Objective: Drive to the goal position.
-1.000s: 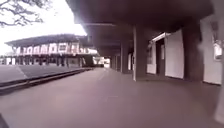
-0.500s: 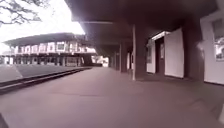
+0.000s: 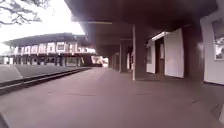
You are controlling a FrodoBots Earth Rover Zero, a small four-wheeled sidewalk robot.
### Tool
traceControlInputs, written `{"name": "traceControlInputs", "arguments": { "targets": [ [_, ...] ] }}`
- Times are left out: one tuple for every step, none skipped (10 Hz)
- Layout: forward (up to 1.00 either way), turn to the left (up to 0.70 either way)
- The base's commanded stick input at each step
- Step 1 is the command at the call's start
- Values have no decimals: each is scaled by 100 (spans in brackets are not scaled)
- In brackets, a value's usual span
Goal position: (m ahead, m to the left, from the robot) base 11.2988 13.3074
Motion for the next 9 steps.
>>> {"name": "traceControlInputs", "arguments": {
  "targets": [
    [85,0],
    [85,0],
    [85,0],
    [85,0],
    [85,0],
    [85,0],
    [85,0],
    [85,0],
    [85,0]
  ]
}}
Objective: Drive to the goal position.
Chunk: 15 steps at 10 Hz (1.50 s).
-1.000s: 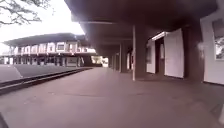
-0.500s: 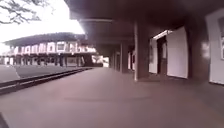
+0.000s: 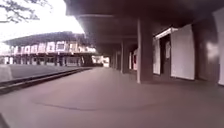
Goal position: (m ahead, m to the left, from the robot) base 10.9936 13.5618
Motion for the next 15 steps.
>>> {"name": "traceControlInputs", "arguments": {
  "targets": [
    [85,0],
    [85,0],
    [85,0],
    [85,0],
    [85,0],
    [85,0],
    [85,0],
    [85,0],
    [85,0],
    [85,0],
    [85,0],
    [85,0],
    [85,0],
    [85,0],
    [85,0]
  ]
}}
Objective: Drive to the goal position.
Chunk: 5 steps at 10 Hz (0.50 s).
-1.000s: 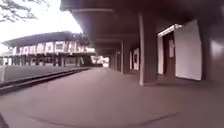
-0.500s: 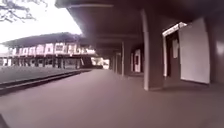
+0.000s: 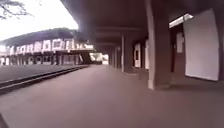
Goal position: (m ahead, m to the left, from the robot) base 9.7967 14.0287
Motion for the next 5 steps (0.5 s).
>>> {"name": "traceControlInputs", "arguments": {
  "targets": [
    [85,0],
    [85,0],
    [85,0],
    [85,0],
    [85,0]
  ]
}}
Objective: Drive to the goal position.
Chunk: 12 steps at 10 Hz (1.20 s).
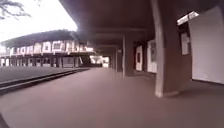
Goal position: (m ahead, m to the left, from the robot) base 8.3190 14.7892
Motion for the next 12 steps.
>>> {"name": "traceControlInputs", "arguments": {
  "targets": [
    [85,0],
    [85,0],
    [85,0],
    [85,0],
    [85,0],
    [85,0],
    [85,0],
    [85,0],
    [85,0],
    [85,0],
    [85,0],
    [85,0]
  ]
}}
